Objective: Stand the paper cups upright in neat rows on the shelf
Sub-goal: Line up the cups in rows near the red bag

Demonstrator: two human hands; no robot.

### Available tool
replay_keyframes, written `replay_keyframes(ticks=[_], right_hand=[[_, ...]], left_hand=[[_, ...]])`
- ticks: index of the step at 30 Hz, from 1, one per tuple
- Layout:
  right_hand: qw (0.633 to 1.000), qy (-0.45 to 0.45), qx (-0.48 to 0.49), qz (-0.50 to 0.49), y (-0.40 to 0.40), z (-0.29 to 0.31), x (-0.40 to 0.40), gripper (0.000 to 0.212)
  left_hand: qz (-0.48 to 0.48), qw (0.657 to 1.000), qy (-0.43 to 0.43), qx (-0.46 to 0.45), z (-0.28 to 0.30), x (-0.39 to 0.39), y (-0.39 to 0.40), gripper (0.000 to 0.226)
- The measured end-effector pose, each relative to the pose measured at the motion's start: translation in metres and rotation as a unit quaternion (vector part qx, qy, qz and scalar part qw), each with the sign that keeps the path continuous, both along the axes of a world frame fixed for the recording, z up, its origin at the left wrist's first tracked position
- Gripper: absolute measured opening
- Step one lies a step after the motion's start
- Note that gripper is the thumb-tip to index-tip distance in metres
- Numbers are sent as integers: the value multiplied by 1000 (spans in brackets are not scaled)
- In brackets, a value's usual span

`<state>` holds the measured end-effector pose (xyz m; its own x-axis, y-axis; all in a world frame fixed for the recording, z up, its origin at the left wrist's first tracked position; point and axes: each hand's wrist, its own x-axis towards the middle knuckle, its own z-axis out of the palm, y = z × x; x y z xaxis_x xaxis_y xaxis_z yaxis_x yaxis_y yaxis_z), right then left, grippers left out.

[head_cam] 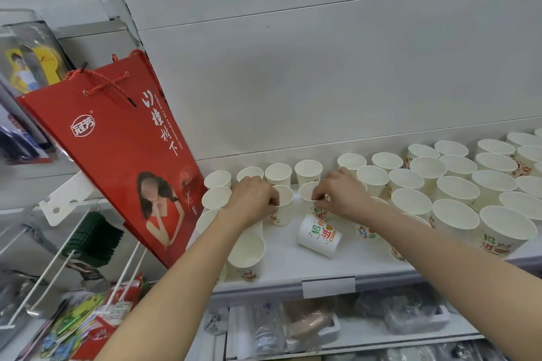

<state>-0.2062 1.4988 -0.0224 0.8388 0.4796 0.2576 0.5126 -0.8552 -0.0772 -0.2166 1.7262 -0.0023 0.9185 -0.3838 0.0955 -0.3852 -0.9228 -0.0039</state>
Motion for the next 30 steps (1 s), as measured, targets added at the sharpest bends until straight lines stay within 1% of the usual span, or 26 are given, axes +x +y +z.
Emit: replay_keyframes(ticks=[3, 5, 7, 9, 10, 12, 13, 16, 18, 20, 23, 24, 27, 30], right_hand=[[1000, -2, 18, -8, 7, -6, 2, 8], [999, 1, 34, -7, 11, -9, 3, 9], [996, -4, 94, -4, 9, -10, 1, 12], [986, -39, 162, -4, -2, -11, -2, 13], [981, -62, 183, -11, -11, -11, -4, 11], [975, -84, 201, -54, -29, -7, -8, 5], [972, -85, 201, -83, -38, -4, -9, 3], [969, -55, 198, -135, -57, -2, -12, 6], [972, -18, 191, -139, -62, -4, -15, 9], [974, 4, 177, -139, -65, -4, -18, 11], [978, 31, 146, -142, -64, 0, -18, 13], [980, 37, 130, -146, -62, 1, -17, 17], [981, 53, 63, -175, -49, 6, -12, 25], [981, 56, 17, -187, -35, 9, -10, 20]], left_hand=[[3, 1000, 4, 4, -2, 2, -1, 10], [10, 1000, 8, -16, -1, 1, -1, 16], [30, 997, -5, -66, 2, -5, -3, 20], [61, 990, -34, -120, 7, -13, -9, 14], [72, 987, -45, -134, 9, -19, -14, 12], [82, 989, -32, -122, 10, -28, -31, 14], [87, 990, -14, -108, 9, -32, -41, 20], [116, 991, 35, -52, -2, -38, -69, 41], [131, 989, 58, -42, -10, -37, -82, 45], [144, 983, 85, -70, -13, -35, -87, 42], [156, 965, 144, -153, -8, -31, -83, 31], [151, 963, 152, -166, -5, -31, -78, 27], [107, 972, 147, -146, 8, -34, -57, 14], [87, 983, 136, -91, 14, -41, -37, 9]])
